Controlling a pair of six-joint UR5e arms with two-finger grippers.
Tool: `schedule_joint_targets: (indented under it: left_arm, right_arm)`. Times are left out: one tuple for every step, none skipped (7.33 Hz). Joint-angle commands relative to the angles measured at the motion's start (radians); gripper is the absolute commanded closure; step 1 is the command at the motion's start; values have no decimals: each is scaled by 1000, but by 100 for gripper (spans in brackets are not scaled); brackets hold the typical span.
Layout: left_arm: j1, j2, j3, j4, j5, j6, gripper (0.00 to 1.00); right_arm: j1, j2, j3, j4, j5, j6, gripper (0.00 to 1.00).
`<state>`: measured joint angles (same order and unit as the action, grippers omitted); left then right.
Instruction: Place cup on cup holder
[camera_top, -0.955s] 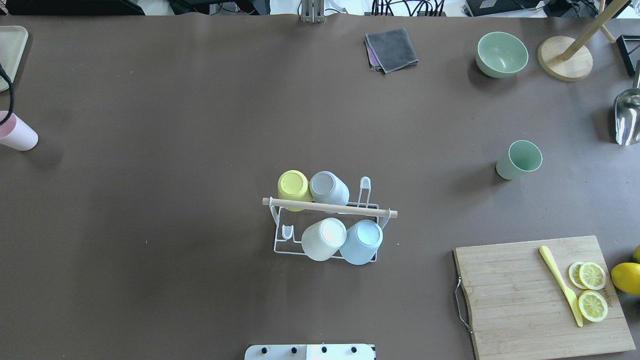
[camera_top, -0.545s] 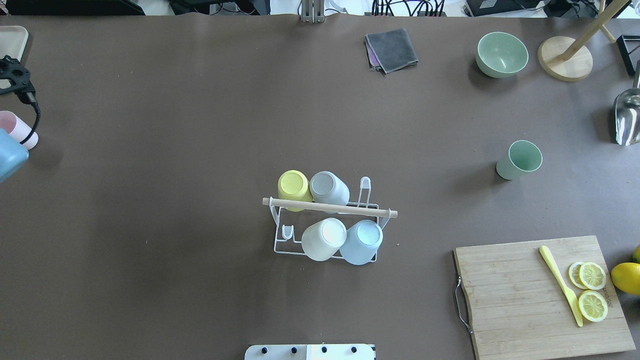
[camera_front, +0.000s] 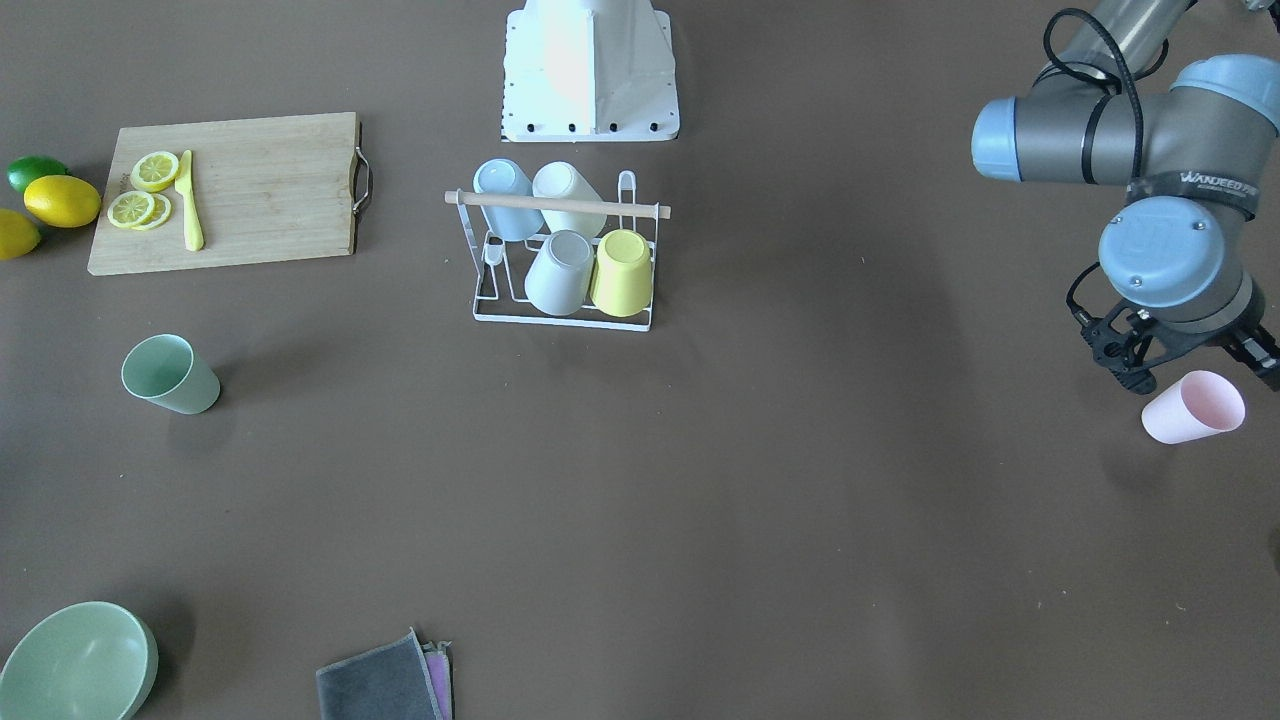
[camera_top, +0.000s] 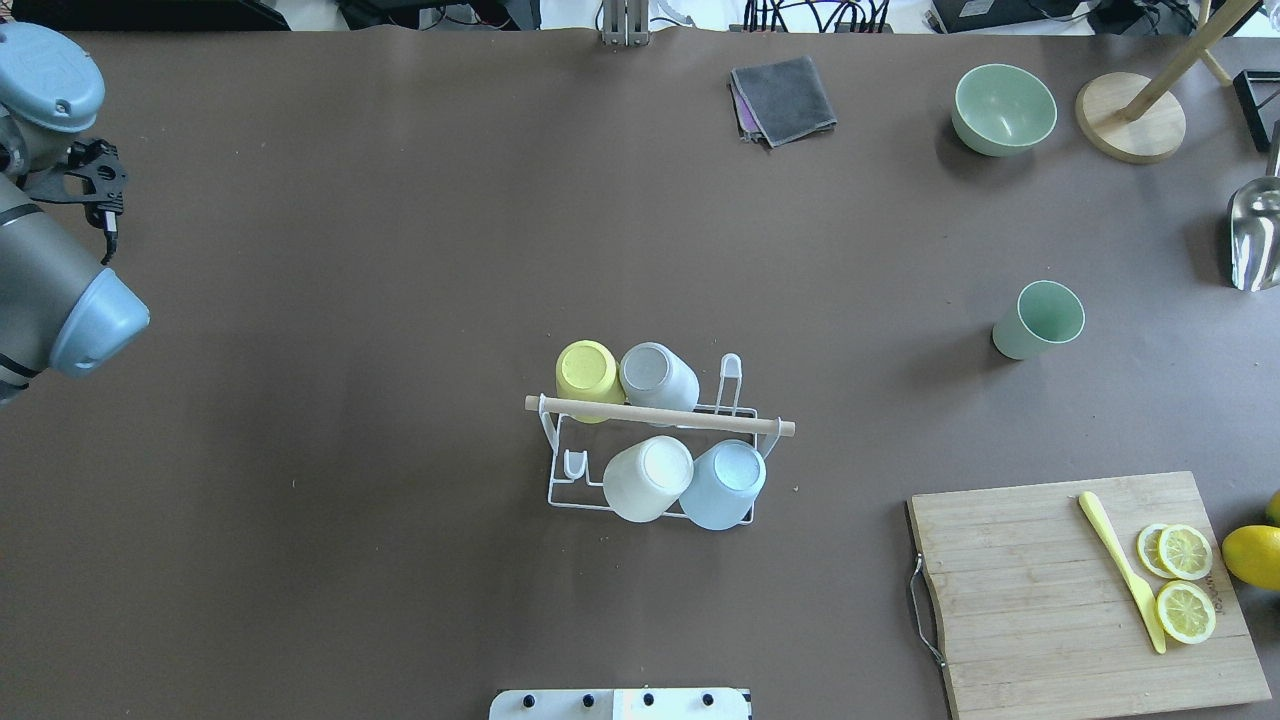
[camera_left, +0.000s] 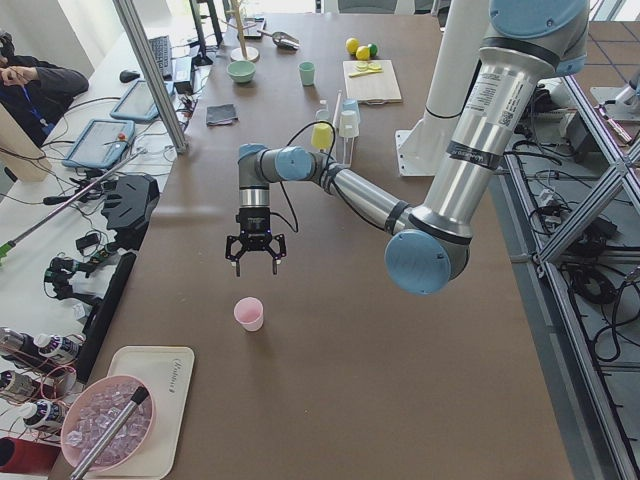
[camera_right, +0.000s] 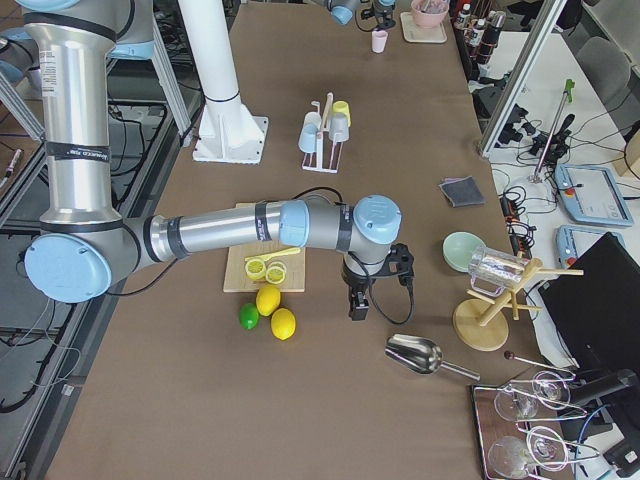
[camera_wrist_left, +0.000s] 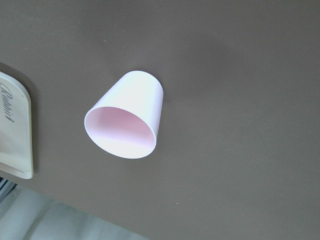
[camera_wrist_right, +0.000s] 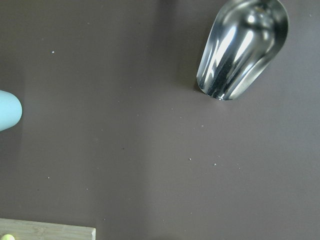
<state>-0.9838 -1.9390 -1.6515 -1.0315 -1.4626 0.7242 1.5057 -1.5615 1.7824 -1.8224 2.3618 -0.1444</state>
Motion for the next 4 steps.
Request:
schedule_joint_targets:
  left_arm:
    - [71,-12,77,-88,108,157,2]
    - [91,-14,131,-129,117,206,2]
    - [102,-14,166,-149,155,262,2]
    - [112,-14,185,-160,166,288,2]
  right_arm:
    - [-103,76,-15,-12,-1,25,0]
    - [-140,130,-50,-12,-3,57,1]
    - [-165,173,-85,-12,-3,58,0]
    - [-189,202,-98,-24,-4,62,0]
